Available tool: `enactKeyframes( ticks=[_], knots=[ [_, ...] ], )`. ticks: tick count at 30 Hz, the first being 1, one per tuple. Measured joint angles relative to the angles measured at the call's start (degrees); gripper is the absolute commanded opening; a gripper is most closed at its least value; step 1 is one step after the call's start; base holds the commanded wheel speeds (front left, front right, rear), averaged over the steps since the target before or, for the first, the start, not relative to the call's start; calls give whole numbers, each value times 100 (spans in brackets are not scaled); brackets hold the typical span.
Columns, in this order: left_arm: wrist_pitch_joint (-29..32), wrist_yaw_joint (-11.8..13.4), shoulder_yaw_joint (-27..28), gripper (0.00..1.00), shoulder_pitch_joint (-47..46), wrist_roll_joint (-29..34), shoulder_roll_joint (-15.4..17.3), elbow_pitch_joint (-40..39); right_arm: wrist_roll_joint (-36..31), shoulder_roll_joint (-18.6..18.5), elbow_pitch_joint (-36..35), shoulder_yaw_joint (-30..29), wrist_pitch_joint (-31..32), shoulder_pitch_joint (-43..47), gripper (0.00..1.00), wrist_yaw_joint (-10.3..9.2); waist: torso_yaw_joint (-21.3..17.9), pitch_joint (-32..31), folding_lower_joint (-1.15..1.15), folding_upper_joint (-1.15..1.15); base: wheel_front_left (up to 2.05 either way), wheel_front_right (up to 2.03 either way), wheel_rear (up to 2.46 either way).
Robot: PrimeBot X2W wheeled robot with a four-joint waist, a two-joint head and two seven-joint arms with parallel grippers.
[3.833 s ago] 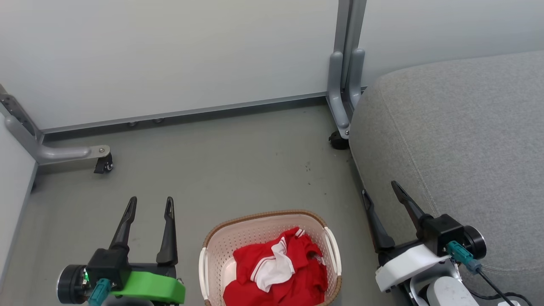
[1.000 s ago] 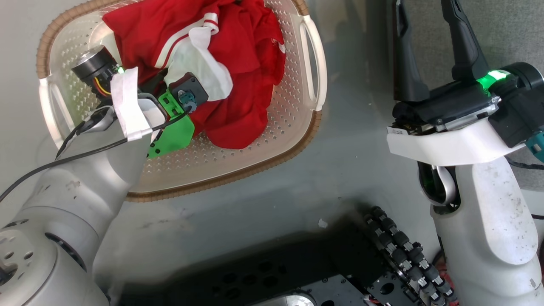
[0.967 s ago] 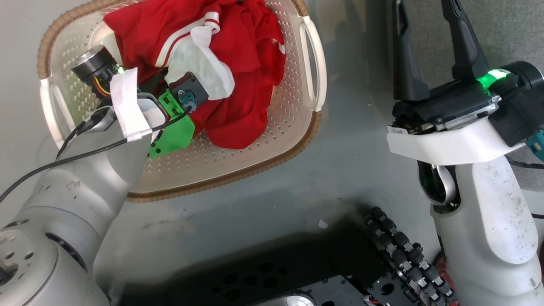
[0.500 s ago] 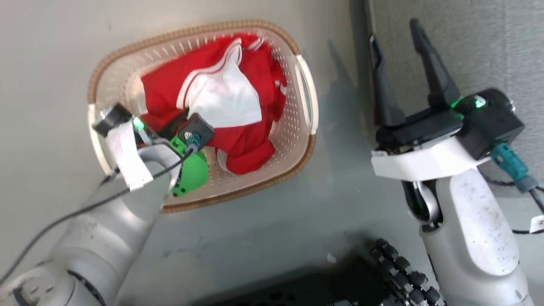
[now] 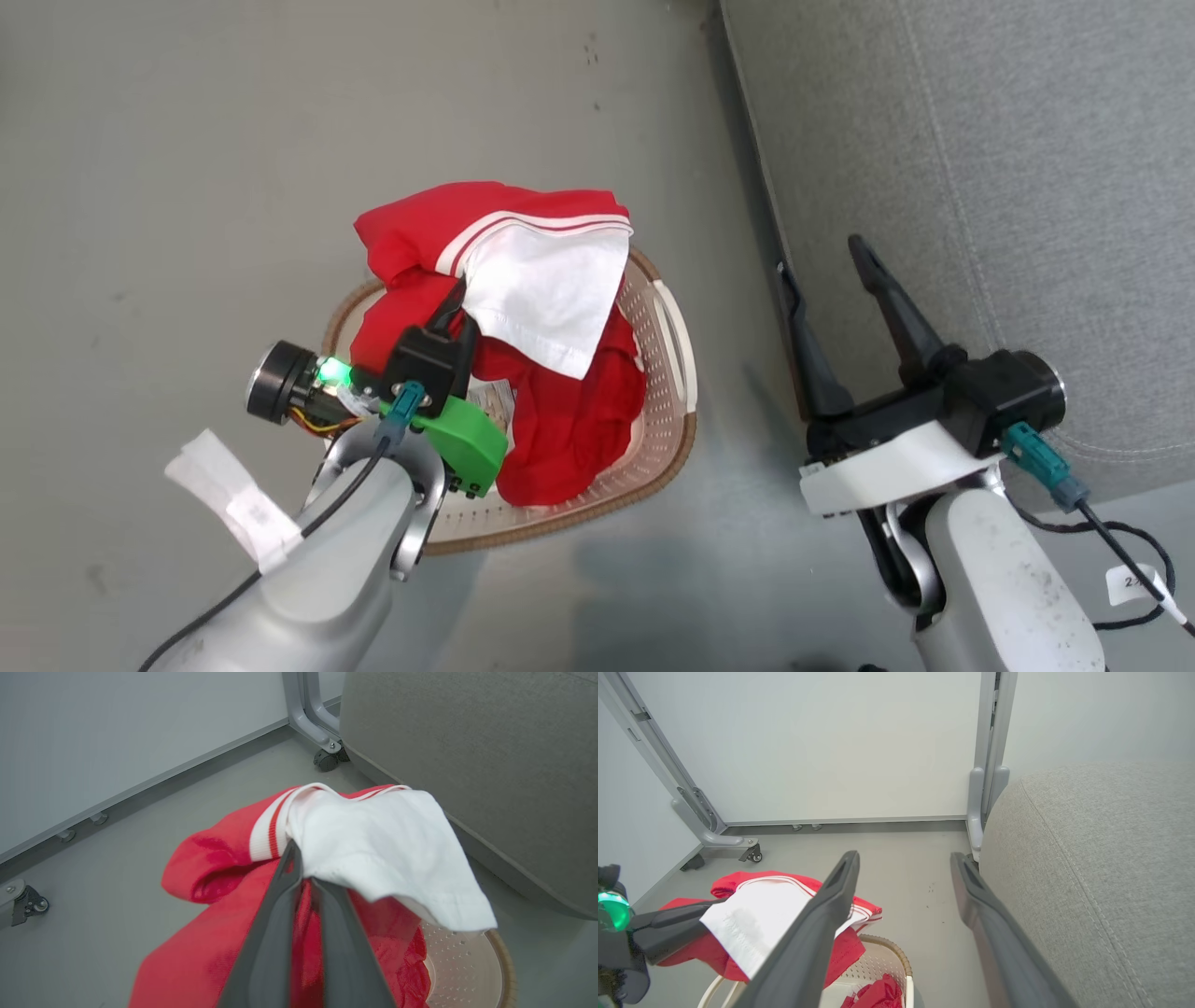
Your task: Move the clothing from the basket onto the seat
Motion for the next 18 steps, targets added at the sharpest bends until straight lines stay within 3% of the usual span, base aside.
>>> enactKeyframes(
  ticks=[9,18],
  knots=[
    [0,166,1077,0,1238,512,118,-1697,207,-24,290,435,0,746,100,-1,20,-1370,0,0,0,0,0],
    [0,26,1867,0,1758,873,169,-2876,234,-100,375,694,0,1033,100,-1,-84,-2412,-1,0,0,0,0]
  ],
)
